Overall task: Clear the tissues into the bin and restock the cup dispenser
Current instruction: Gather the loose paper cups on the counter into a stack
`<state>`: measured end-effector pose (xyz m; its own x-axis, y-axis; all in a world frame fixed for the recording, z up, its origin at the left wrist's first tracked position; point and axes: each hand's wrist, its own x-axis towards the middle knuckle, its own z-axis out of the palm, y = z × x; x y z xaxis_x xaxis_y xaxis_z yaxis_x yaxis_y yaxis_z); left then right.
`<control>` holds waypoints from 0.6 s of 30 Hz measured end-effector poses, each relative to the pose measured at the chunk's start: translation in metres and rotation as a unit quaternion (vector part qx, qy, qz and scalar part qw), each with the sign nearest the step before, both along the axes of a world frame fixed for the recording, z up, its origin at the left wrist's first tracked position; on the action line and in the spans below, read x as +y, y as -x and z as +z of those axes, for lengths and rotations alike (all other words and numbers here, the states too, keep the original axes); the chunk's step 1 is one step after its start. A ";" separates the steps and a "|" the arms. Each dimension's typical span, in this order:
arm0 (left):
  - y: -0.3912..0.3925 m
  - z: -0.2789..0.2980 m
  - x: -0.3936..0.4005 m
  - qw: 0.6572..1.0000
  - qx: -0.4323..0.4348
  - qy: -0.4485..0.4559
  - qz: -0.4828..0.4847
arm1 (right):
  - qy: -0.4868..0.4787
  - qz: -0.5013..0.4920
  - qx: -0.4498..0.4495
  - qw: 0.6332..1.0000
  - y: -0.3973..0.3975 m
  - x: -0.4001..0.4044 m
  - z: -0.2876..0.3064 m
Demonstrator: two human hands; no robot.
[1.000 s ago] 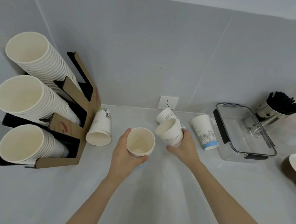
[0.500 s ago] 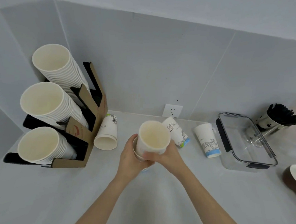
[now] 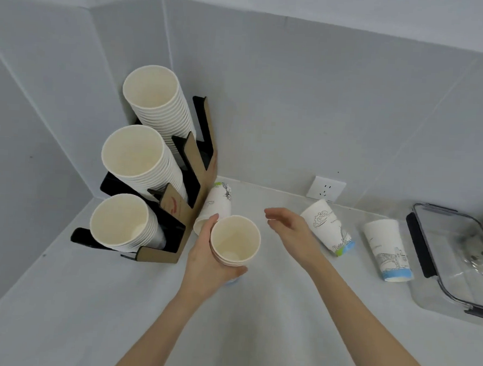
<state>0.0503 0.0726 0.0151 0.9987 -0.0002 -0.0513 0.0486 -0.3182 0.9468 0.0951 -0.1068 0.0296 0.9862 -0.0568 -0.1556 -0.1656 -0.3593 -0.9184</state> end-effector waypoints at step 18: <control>0.002 -0.007 0.040 0.999 -0.005 0.024 0.036 | 0.205 -0.038 -0.077 0.975 -0.055 0.069 -0.051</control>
<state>0.0482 0.1124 0.0085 0.9967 0.0691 -0.0435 0.0605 -0.2680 0.9615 0.1500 -0.0377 -0.0212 0.9867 -0.1561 0.0452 -0.0768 -0.6929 -0.7169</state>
